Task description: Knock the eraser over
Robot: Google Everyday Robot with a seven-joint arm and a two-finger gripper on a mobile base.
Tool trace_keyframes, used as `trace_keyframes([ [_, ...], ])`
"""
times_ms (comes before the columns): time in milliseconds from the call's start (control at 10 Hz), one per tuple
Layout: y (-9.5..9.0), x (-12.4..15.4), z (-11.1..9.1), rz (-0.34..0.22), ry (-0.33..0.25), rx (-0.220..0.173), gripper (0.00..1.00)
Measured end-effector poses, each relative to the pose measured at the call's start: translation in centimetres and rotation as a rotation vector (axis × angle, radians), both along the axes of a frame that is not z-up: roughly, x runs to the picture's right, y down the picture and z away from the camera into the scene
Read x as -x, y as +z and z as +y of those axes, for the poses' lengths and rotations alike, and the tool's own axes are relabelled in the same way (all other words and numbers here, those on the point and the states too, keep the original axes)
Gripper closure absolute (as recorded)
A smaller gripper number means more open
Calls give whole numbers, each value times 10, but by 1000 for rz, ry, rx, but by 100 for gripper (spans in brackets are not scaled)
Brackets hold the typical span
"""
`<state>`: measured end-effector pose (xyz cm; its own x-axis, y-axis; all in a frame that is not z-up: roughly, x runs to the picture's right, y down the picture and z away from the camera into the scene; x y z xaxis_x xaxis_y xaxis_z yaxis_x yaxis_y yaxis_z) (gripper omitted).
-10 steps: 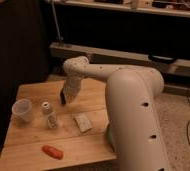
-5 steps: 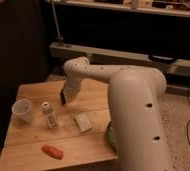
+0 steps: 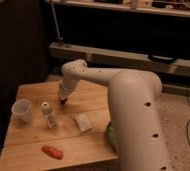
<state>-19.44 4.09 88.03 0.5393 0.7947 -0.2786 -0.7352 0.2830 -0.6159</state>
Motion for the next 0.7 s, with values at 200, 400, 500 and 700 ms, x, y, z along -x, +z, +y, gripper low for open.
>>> trace_keyframes([
  [200, -7, 8, 0, 19, -3, 28, 98],
  [400, -8, -1, 2, 28, -4, 26, 98],
  [500, -8, 5, 2, 15, -12, 16, 98],
  [700, -8, 9, 1, 7, -20, 10, 98],
])
